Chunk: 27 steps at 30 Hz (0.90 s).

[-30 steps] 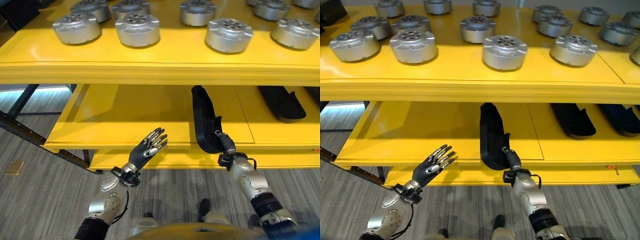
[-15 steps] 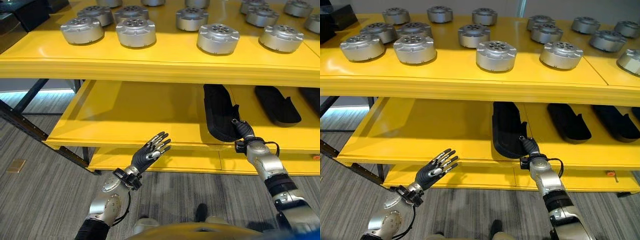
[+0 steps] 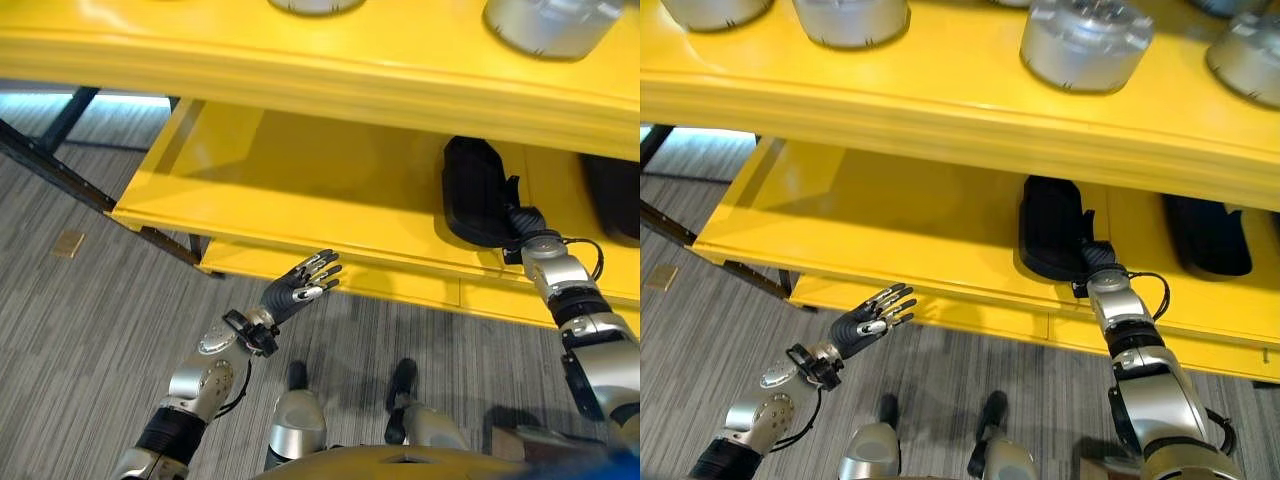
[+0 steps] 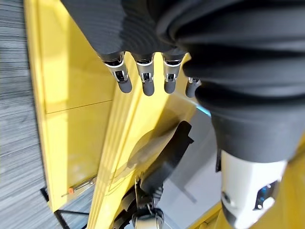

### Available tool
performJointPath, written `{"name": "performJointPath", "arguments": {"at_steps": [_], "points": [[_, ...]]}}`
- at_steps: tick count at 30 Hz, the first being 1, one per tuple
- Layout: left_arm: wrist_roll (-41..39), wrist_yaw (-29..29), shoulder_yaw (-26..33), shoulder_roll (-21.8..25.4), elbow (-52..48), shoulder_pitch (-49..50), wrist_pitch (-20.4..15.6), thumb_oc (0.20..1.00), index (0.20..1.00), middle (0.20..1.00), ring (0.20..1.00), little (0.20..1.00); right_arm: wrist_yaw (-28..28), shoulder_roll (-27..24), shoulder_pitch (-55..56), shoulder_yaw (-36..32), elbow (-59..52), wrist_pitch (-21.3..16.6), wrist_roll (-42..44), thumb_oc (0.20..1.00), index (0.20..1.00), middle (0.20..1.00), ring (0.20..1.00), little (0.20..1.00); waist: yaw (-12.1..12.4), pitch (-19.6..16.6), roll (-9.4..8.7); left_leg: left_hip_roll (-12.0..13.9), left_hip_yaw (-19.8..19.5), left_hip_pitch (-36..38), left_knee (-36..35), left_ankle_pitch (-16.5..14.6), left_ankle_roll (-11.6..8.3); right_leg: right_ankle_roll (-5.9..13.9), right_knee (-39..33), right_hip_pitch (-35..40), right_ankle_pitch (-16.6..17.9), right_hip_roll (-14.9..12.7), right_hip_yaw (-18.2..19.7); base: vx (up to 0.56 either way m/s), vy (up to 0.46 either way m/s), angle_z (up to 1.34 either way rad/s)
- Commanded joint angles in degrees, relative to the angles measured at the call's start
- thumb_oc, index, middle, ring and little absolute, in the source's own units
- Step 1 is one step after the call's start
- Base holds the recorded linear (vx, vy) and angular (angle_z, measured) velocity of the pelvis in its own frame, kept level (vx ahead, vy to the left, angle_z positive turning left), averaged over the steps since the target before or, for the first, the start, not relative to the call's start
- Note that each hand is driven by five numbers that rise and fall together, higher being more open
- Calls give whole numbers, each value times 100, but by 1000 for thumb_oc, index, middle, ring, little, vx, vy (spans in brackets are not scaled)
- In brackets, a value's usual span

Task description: Move parts from the plastic box to the shelf.

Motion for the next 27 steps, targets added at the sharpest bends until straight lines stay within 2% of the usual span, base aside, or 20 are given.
{"name": "performJointPath", "arguments": {"at_steps": [1, 8, 10, 12, 14, 27], "points": [[-198, 73, -274, 165, -506, -83, -121, 1000, 1000, 1000, 1000, 1000, -213, -451, -731, 170, -27, -433, 38, 200, 200, 200, 200, 200, 150, -162, 45, -71, -162, -626, 271, 481, 145, 355, 1306, 34, -923, -378, -90, -107, -99, 0], [-345, 193, -397, 272, -590, -301, -228, 1000, 1000, 1000, 1000, 1000, -310, -725, -1322, 457, 421, -554, 16, 200, 200, 200, 200, 200, 214, 237, 194, -121, -264, -1018, 430, 486, 151, 310, 1487, -298, -990, -363, -103, -91, -39, 1], [-399, 272, -453, 292, -666, -352, -233, 1000, 1000, 1000, 1000, 1000, -263, -802, -1497, 548, 569, -542, 302, 200, 200, 200, 200, 200, 218, 390, 262, -135, -297, -1173, 519, 490, 153, 296, 1615, -467, -1013, -381, -105, -87, -19, 1], [-476, 343, -454, 333, -744, -386, -243, 1000, 1000, 1000, 1000, 1000, -370, -834, -1632, 634, 627, -619, -100, 200, 200, 200, 200, 200, 220, 527, 317, -134, -334, -1324, 641, 469, 164, 275, 1792, -658, -1053, -399, -92, -84, -10, -1], [-574, 373, -456, 353, -776, -394, -278, 1000, 1000, 1000, 1000, 1000, -407, -867, -1670, 683, 618, -700, -318, 200, 200, 200, 200, 200, 217, 581, 327, -133, -346, -1386, 706, 454, 172, 272, 1876, -736, -1066, -407, -90, -54, -23, 0], [-582, 543, -496, 346, -790, -542, -261, 1000, 1000, 1000, 1000, 1000, -659, -882, -2253, 997, 733, -538, -645, 200, 200, 200, 200, 200, 216, 787, 470, -163, -380, -1616, 735, 505, 201, 272, 2129, -1090, -1100, -439, -67, -18, 1, 2]]}}
